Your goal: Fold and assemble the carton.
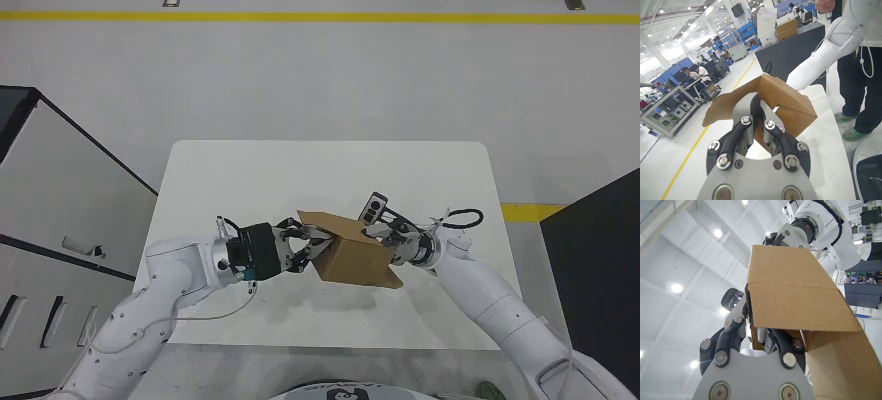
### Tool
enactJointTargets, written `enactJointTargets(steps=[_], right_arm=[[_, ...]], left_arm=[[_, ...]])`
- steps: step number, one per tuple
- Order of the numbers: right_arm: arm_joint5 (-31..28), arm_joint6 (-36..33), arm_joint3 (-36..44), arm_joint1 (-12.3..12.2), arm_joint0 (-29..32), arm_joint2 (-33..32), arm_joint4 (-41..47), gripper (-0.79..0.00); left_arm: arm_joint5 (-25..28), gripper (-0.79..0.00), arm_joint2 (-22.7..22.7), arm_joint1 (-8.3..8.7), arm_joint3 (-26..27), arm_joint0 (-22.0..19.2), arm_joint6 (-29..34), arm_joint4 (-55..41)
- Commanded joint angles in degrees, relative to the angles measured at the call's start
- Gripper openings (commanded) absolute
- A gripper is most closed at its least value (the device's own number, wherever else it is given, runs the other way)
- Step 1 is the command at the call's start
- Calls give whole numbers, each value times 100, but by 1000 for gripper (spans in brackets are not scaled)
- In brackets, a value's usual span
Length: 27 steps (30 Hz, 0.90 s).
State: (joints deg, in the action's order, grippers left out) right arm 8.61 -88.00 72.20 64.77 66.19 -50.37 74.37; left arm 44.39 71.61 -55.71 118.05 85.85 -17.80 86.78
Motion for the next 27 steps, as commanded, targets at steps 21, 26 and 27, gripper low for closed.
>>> enactJointTargets(steps=[21,26,27], right_arm=[[-127,0,89,-60,115,-138,100,-785],[-211,0,116,-74,124,-188,114,-785],[-211,0,116,-74,124,-188,114,-785]], left_arm=[[8,-785,617,65,142,253,-203,-425],[-33,-785,789,75,176,339,-303,-546],[-46,-785,829,77,188,362,-320,-579]])
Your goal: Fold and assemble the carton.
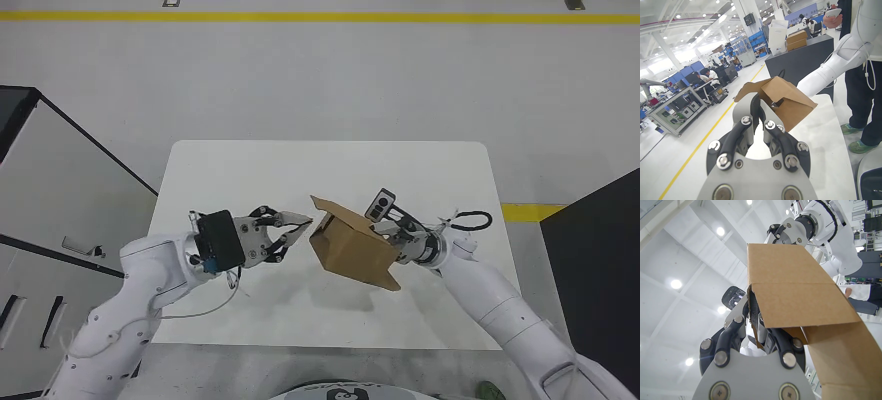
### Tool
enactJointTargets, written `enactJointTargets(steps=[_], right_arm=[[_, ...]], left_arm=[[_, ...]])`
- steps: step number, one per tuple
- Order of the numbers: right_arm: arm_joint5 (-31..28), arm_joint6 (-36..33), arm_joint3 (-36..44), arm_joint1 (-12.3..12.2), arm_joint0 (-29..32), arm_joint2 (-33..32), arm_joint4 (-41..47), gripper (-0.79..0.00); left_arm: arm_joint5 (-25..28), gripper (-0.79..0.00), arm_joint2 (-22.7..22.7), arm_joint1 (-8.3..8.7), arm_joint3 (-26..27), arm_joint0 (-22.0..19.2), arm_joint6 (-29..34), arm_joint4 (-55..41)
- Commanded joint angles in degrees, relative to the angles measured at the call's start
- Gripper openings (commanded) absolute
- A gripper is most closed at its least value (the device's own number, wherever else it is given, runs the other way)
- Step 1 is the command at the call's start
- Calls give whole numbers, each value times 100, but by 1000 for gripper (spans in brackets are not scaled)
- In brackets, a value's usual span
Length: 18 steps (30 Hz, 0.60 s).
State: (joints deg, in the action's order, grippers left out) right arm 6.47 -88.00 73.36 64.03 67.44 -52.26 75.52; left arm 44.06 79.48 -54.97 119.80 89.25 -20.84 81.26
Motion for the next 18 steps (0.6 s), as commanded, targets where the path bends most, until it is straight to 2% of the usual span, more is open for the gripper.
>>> enactJointTargets(steps=[1,8,18], right_arm=[[3,0,-1,0,0,2,-1,-785],[-127,232,88,-3,77,-66,-85,-785],[-739,455,157,-107,267,-468,-1100,-785]], left_arm=[[-24,-785,74,3,19,49,-46,-86],[-85,-785,96,0,22,66,-24,-131],[-230,-785,230,8,286,105,381,34]])
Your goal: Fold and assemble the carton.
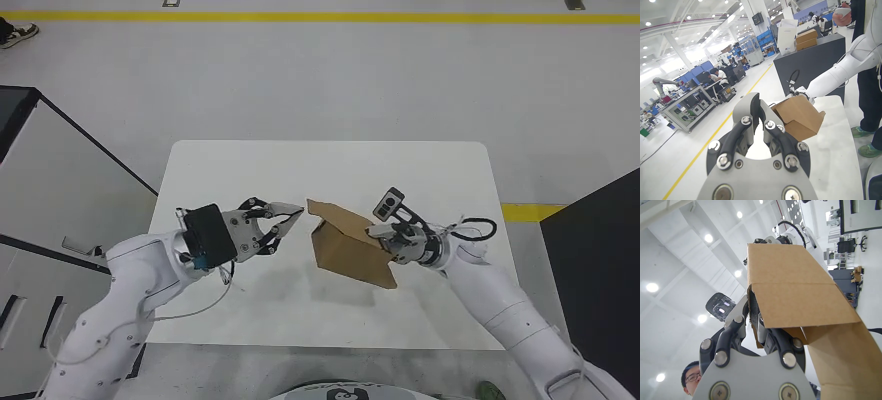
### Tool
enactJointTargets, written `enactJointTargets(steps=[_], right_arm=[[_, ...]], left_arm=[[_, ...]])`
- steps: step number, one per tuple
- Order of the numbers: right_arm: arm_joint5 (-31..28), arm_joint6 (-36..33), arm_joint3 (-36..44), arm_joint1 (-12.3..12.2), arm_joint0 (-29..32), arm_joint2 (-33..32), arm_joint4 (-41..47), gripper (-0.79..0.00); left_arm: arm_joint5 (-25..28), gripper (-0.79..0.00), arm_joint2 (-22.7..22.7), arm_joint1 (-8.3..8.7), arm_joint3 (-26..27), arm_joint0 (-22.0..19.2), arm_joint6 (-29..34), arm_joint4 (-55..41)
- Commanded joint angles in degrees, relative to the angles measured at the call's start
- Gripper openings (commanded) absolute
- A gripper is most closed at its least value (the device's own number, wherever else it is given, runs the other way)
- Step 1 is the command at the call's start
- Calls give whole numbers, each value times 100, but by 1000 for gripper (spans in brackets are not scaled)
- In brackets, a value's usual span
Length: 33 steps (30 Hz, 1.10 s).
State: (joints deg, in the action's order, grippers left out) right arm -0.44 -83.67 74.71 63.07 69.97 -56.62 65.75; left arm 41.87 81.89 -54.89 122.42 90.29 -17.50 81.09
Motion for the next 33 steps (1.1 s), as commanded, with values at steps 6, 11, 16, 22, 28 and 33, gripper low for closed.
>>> enactJointTargets(steps=[6,11,16,22,28,33], right_arm=[[-308,120,225,-58,145,-209,-572,-785],[-491,41,396,-68,260,-336,-576,-785],[-597,-2,500,-66,348,-436,-518,-785],[-527,-53,586,-41,418,-459,-332,-785],[-485,-137,603,3,453,-441,-98,-785],[-458,-168,592,33,471,-439,-7,-785]], left_arm=[[-108,-785,-145,-8,87,-27,286,315],[-175,-785,-228,-18,64,-50,509,326],[-131,-785,-263,-22,62,-44,529,239],[-85,-785,-258,-18,115,29,519,225],[-9,-785,-278,-12,173,134,469,242],[56,-785,-337,-11,201,177,440,261]])
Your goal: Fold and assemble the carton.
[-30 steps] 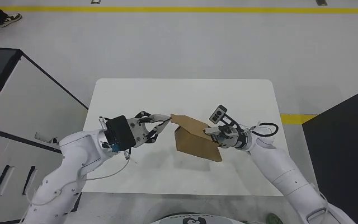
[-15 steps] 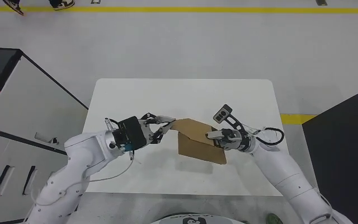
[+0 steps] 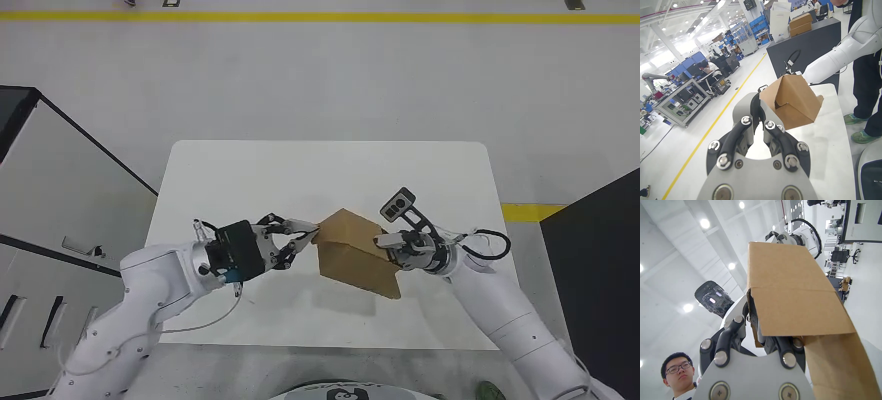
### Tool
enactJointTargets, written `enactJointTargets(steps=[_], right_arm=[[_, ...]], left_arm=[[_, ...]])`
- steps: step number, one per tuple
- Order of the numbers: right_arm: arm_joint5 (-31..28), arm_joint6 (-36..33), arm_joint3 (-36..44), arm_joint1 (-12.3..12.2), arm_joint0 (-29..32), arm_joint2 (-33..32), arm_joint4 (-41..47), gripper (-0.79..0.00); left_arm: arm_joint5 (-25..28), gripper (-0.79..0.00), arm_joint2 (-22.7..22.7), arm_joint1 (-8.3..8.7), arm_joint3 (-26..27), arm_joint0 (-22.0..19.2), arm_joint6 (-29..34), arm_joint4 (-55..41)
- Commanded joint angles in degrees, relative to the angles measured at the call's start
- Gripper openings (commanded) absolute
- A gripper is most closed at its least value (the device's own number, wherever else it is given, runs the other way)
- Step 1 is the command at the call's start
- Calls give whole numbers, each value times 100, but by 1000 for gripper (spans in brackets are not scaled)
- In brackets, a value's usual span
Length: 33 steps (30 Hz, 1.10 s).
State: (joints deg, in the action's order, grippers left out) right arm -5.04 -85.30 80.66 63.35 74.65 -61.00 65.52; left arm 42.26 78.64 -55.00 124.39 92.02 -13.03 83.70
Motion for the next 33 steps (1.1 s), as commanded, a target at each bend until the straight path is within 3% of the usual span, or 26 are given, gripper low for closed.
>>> enactJointTargets(steps=[1,23,33], right_arm=[[4,-10,-6,9,4,-4,13,-785],[3,-6,-10,47,16,-22,-94,-785],[-815,-270,107,37,73,-235,-361,-785]], left_arm=[[28,-785,-21,0,5,5,-16,-3],[81,-785,-147,-7,-66,-65,93,-108],[202,-785,-179,1,67,-58,89,-77]])
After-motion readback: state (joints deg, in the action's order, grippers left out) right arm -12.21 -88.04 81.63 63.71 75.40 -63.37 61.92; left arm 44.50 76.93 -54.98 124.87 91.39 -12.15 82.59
